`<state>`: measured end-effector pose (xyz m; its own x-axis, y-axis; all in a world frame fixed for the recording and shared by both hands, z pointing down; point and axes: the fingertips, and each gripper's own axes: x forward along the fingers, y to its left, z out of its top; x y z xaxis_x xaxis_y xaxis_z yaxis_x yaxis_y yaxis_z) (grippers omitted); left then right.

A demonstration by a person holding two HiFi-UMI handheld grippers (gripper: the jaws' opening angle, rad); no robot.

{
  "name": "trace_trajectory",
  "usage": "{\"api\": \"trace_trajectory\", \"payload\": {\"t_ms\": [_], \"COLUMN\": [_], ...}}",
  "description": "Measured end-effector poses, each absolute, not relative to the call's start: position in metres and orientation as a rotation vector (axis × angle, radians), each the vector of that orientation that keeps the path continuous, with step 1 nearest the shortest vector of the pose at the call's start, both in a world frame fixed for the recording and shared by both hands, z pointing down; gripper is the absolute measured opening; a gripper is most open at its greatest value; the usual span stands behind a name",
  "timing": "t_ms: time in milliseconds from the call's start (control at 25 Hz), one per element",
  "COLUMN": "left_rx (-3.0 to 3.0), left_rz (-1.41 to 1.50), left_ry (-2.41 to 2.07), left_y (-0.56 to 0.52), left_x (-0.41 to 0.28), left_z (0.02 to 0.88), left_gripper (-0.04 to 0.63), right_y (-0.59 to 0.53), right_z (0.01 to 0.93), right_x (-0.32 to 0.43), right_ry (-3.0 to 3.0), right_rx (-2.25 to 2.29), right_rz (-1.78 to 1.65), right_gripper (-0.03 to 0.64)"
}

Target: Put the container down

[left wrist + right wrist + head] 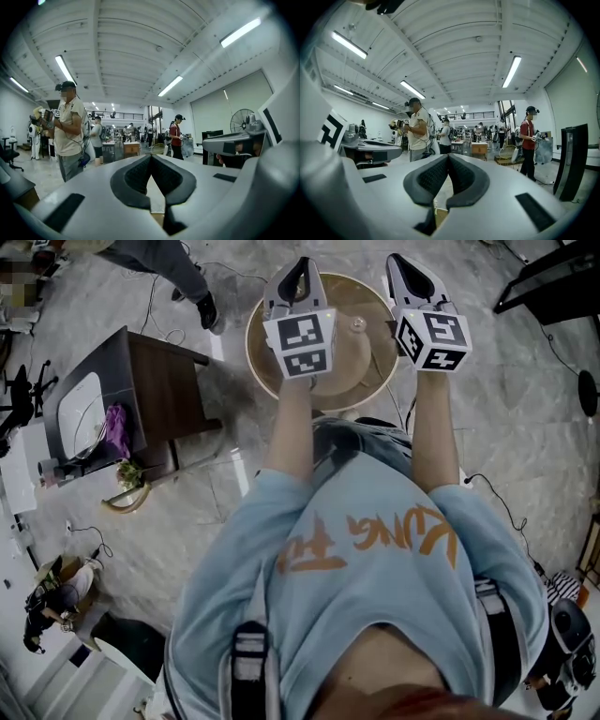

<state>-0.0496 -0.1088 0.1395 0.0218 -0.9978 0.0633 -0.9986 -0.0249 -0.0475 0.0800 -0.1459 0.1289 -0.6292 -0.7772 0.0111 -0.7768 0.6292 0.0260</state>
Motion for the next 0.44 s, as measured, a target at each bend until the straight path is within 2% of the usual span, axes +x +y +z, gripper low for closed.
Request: {"api": "trace_trajectory", "payload": {"t_ms": [440], "left_rx": [2.243], "left_rz": [0.124], "left_ry": [-2.209], "left_y": [-0.1047], "left_x": [-0.0496], "left_z": [0.1329], "left_gripper": [0.025], "right_y": [-0.1433], "right_z": [0.1272], "right_x": [0.0779], "right_ry": [-2.825], "right_rx": [1.322], "right_rz": [-0.029], "right_gripper": [0.012]}}
